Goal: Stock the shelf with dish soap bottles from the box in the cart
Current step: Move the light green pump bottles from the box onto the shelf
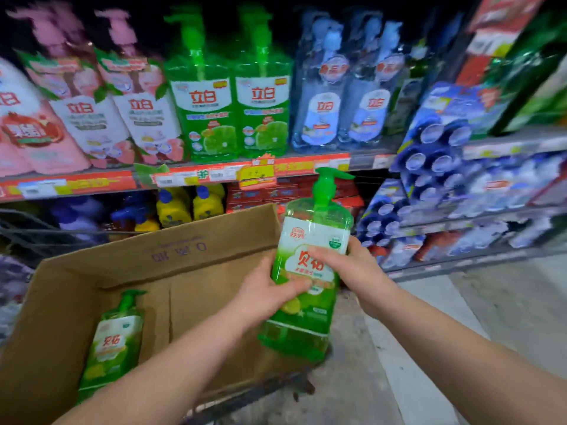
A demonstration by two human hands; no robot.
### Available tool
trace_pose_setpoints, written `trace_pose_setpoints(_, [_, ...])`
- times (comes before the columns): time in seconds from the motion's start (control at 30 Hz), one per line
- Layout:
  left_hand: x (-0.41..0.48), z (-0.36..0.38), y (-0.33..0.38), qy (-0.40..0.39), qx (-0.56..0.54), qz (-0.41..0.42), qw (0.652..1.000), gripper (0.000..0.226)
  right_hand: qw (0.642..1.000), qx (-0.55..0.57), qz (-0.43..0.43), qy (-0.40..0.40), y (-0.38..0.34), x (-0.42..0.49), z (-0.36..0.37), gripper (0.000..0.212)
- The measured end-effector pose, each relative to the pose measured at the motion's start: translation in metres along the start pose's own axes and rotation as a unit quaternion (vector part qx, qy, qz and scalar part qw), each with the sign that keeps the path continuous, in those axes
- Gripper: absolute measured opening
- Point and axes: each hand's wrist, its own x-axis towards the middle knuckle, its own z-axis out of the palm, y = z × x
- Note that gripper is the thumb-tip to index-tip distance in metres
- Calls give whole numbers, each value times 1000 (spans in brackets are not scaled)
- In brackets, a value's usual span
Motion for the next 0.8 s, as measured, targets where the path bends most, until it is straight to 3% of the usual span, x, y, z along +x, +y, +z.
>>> trace_pose_setpoints(0.13, [-15,100,33,-54,18,46,997,59,997,20,-17,73,8,-57,-99,37])
trace_pose_setpoints(0.33, [-39,245,69,-164,38,113,979,46,983,20,-22,180,22,-142,-232,33])
trace_pose_setpoints(0.4, [-43,282,79,-197,43,125,971,51,976,38,-27,211,24,-164,-268,28])
trace_pose_setpoints(0.57, [-43,350,105,-240,39,147,959,49,961,56,-27,269,29,-185,-331,63])
trace_pose_setpoints(0.8, [8,426,140,-283,40,142,948,63,941,79,-34,326,22,-171,-409,54])
